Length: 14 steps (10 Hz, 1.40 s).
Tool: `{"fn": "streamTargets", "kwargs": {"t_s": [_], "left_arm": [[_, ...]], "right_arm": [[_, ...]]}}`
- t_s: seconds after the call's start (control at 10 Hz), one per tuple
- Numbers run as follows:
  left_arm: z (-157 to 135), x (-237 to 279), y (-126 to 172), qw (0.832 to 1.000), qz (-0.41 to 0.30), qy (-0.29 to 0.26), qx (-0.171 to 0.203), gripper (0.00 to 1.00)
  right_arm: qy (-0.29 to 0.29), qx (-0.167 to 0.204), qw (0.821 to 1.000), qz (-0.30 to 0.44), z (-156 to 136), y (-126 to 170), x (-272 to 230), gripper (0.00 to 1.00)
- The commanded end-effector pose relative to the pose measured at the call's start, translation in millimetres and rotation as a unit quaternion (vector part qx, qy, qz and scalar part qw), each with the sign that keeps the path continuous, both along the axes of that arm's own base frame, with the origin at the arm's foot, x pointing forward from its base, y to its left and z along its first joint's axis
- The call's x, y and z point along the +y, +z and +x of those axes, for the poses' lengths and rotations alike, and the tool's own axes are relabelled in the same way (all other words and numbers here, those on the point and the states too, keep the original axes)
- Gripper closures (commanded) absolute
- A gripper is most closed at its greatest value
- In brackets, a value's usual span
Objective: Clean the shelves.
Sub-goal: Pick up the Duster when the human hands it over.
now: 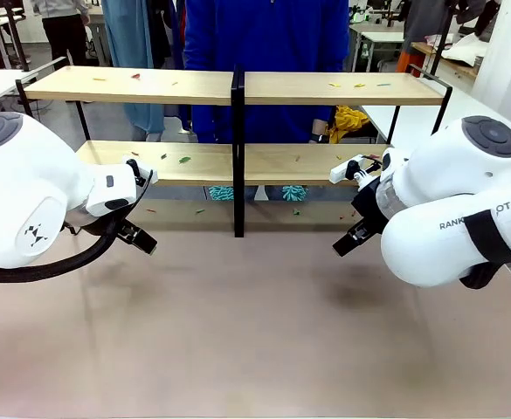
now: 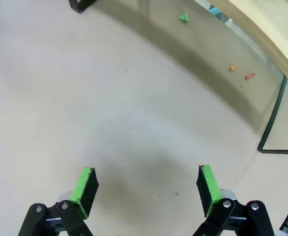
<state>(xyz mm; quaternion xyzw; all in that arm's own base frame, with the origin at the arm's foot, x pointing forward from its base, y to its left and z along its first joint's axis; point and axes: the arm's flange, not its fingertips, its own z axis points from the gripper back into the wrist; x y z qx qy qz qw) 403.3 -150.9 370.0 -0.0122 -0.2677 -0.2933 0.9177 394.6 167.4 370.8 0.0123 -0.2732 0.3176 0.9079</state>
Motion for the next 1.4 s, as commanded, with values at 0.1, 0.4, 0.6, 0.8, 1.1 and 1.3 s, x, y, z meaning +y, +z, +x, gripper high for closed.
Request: {"fn": "streamTargets", "kwargs": {"t_s": [0.1, 0.4, 0.6, 0.8, 1.1, 1.3], "left_arm": [[-0.1, -0.1, 0.1, 1.0, 0.0, 0.0, 0.0, 0.0], [-0.1, -0.1, 0.1, 1.0, 0.0, 0.0, 0.0, 0.0], [-0.1, -0.1, 0.1, 1.0, 0.0, 0.0, 0.0, 0.0], [-0.1, -0.1, 0.1, 1.0, 0.0, 0.0, 0.0, 0.0], [-7.9, 6.1, 17.6, 0.998, -0.012, -0.054, 0.025, 0.0], [-54.3, 44.9, 86.8, 0.986, -0.063, -0.154, 0.025, 0.0]], "right_arm": [[0.0, 0.0, 1.0, 0.0, 0.0, 0.1, 0.0, 0.0], [0.0, 0.0, 1.0, 0.0, 0.0, 0.1, 0.0, 0.0], [0.0, 0.0, 1.0, 0.0, 0.0, 0.1, 0.0, 0.0], [0.0, 0.0, 1.0, 0.0, 0.0, 0.1, 0.0, 0.0], [0.019, -0.004, 1.0, 0.021, -6.6, 15.3, -3.4, 0.0], [0.071, -0.031, 0.994, 0.081, -32.8, 88.9, -39.3, 0.0]]}}
